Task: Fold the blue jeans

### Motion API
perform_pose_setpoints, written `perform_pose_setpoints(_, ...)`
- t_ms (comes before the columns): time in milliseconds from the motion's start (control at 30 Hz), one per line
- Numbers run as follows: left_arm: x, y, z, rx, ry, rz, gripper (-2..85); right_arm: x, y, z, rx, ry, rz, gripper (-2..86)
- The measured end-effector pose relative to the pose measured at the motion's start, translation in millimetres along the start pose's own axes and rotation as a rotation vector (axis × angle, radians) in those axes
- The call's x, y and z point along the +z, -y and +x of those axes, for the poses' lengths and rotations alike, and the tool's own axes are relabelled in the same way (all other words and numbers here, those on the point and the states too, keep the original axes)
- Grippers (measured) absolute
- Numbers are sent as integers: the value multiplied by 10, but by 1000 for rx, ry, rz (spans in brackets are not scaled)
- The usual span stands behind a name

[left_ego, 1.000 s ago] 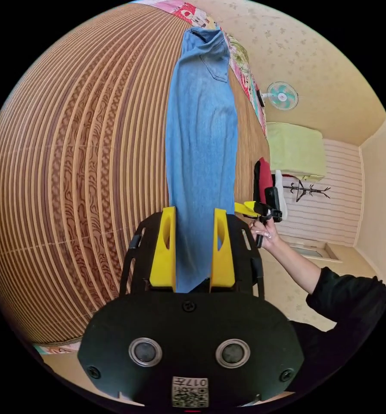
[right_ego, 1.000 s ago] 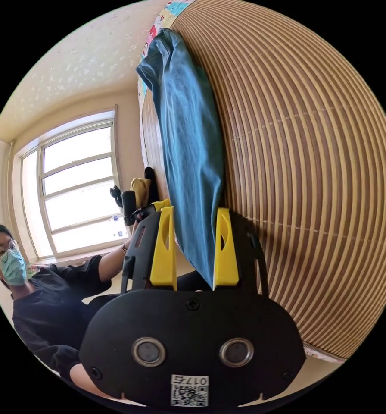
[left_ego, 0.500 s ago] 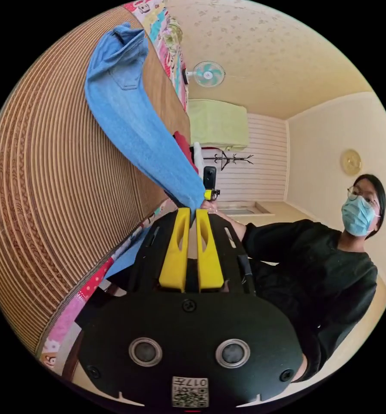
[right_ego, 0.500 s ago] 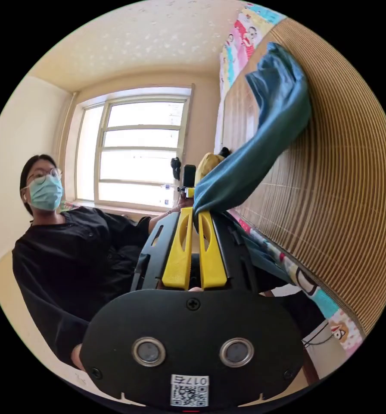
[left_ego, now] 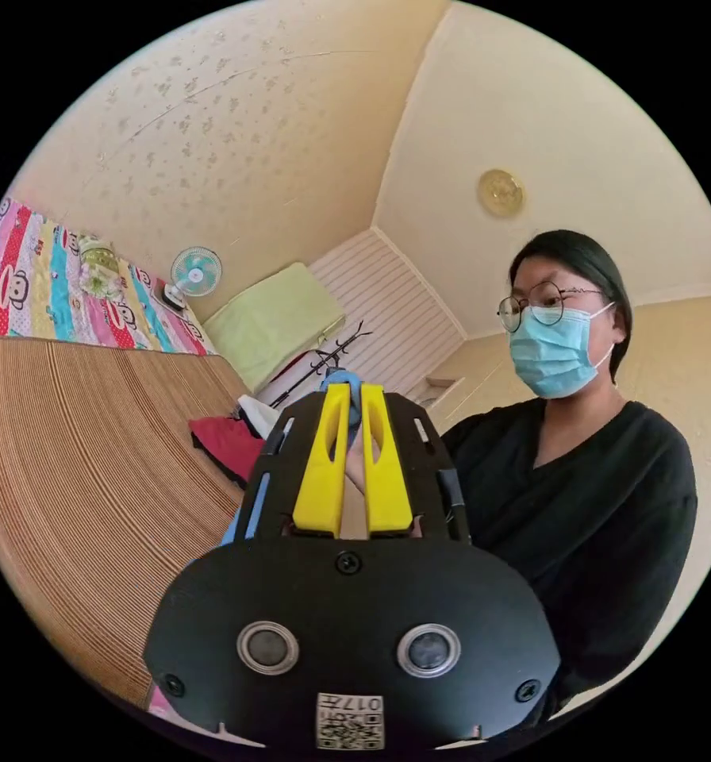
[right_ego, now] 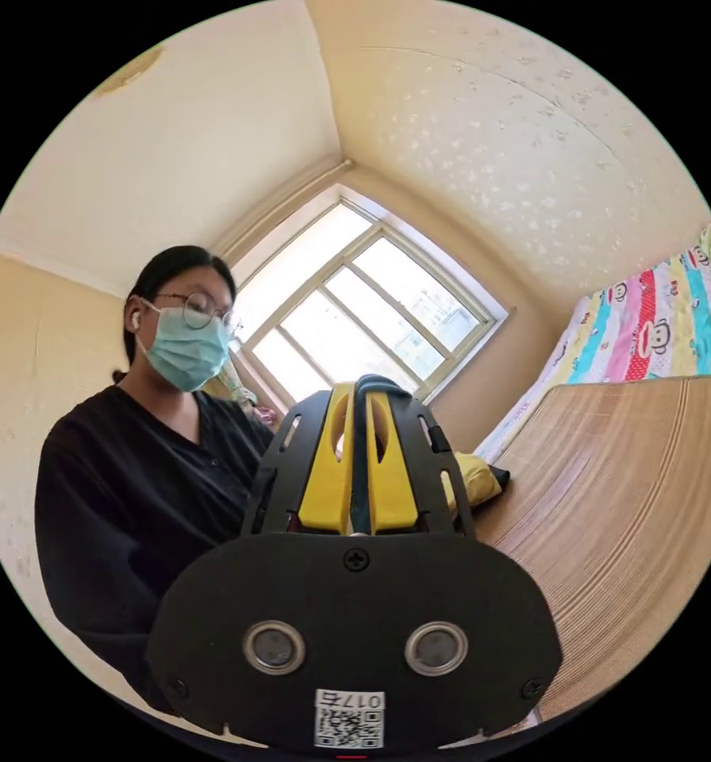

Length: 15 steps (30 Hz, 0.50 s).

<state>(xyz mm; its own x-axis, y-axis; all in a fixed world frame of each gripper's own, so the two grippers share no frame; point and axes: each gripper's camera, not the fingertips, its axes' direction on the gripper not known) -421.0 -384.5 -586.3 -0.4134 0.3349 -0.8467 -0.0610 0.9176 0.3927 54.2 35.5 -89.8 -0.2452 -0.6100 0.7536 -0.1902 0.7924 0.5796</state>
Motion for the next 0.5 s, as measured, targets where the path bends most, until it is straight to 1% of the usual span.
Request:
perform_pose_setpoints(67,99,181,-271,-62,112,1,10,129,282,455,79,-177,-36,15)
perform_pose_setpoints(100,180,264,-473,-90,172,-4,10,175,334,575,91,-212,-44,15)
perform_pose_setpoints(133,216,289,-567,-104,195,-3,10,277,417,812,114,-266,-56,16)
perform_pose_setpoints(167,286,320,-745,-124,226,0,11,374,468,1023,152,-290,-59,16)
perform_pose_setpoints(267,410,239,-1028,-119,299,-17,18,625,389,1305,136,-355,-65,18)
perform_pose_setpoints(333,510,56,-1192,-116,356,-82,23,818,159,1471,129,-432,-114,19)
perform_pose_setpoints(400,750,-454,-1593,-220,430,-224,29,1033,-229,1742,184,-511,-191,22)
perform_pose_setpoints(433,818,-620,-1705,-254,453,-261,32,1177,-574,1977,258,-539,-259,24)
perform_pose_setpoints(467,961,-1019,-1945,-328,517,-344,36,1325,-1000,2245,360,-578,-349,27)
perform_pose_setpoints(500,1091,-1456,-2175,-409,564,-429,39,1395,-1230,2370,410,-601,-395,29)
